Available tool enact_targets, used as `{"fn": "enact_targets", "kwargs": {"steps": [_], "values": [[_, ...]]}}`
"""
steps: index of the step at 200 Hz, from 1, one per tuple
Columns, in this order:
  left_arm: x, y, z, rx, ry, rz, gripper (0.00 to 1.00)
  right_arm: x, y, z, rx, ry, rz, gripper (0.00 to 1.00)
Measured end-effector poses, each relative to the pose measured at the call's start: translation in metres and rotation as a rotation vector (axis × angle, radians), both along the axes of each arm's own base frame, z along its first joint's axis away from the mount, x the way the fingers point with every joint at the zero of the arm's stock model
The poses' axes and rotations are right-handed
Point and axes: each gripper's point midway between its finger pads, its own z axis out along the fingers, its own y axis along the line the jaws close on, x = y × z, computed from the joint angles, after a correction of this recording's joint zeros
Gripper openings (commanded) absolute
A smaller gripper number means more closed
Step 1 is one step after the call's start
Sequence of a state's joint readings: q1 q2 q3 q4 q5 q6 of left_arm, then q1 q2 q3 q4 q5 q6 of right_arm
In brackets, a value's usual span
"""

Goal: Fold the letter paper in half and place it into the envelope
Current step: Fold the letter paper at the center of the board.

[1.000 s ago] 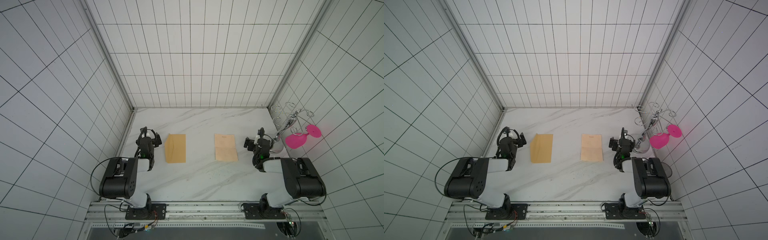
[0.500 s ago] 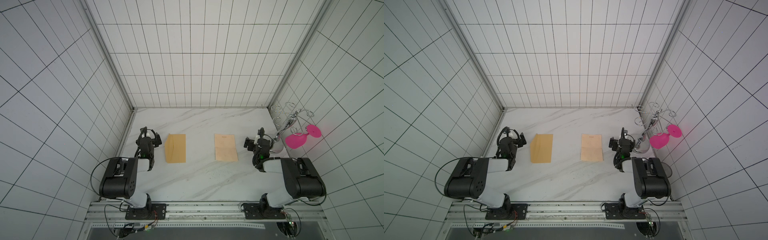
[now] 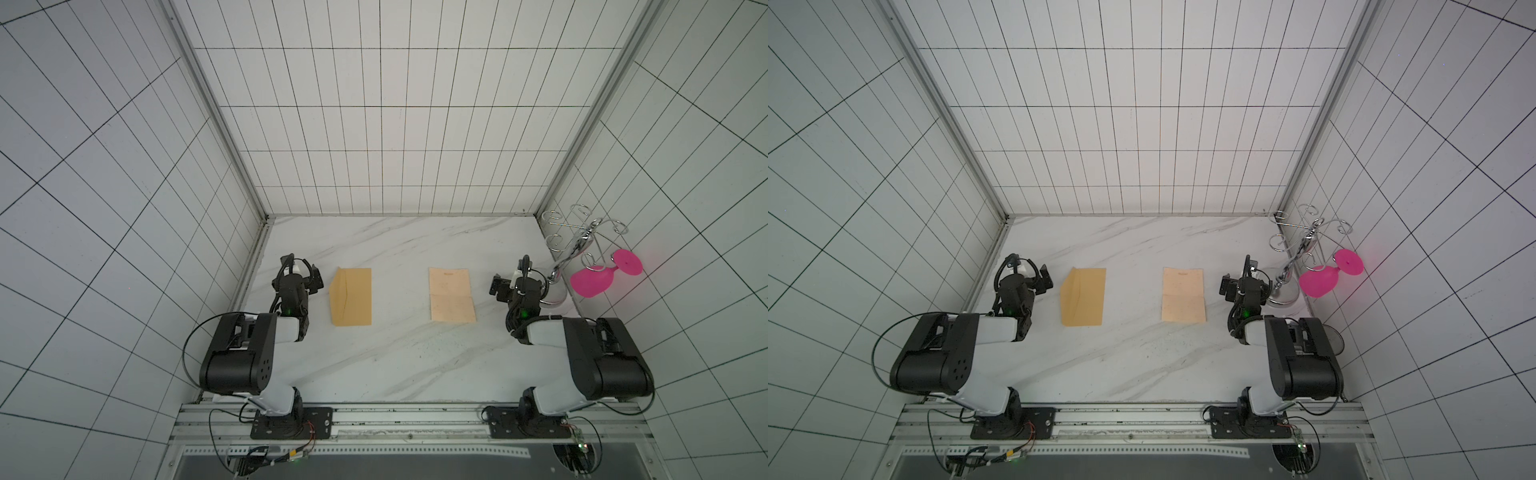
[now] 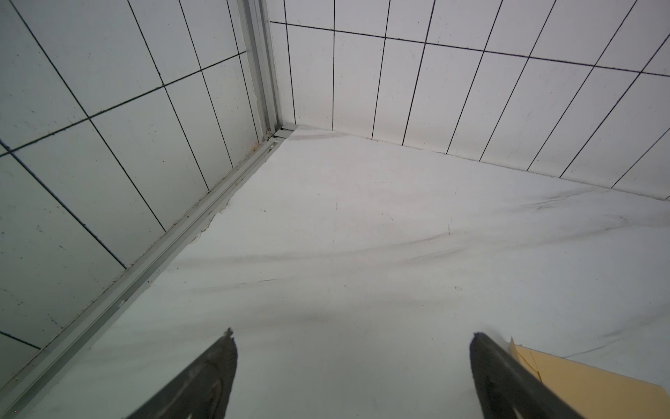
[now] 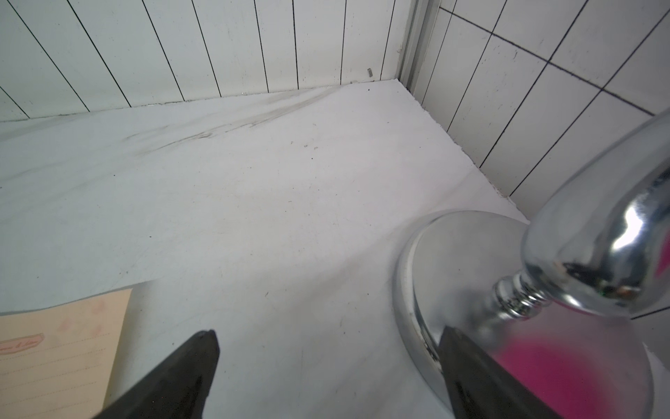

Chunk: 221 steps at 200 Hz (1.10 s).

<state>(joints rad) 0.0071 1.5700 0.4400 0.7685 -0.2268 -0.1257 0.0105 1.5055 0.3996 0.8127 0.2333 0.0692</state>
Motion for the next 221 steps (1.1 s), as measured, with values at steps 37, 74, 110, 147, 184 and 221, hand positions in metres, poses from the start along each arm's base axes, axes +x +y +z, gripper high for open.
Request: {"fn": "enact_targets", "kwargs": {"steps": [37,74,110,147,184,221], "values": [[0.055,-0.012,0.053,-0.017,0.140,0.001,0.98,-0.005,0.000,0.069,0.032,-0.036,-0.046,0.98],[0.096,-0.099,0.188,-0.144,-0.024,-0.225,0.62,0.000,0.017,0.158,0.113,-0.082,-0.022,0.99],[0.086,-0.251,0.194,-0.243,0.078,-0.574,0.10,-0.029,0.057,0.134,0.117,0.095,0.080,1.00],[0.050,-0.384,0.115,-0.314,0.362,-0.848,0.00,-0.064,0.085,0.117,0.129,0.230,0.174,0.99],[0.005,-0.452,0.029,-0.354,0.665,-0.971,0.00,-0.083,0.096,0.118,0.240,0.283,0.214,0.99],[-0.019,-0.468,-0.015,-0.364,0.814,-0.967,0.09,-0.093,0.101,0.113,0.251,0.359,0.237,0.99]]}}
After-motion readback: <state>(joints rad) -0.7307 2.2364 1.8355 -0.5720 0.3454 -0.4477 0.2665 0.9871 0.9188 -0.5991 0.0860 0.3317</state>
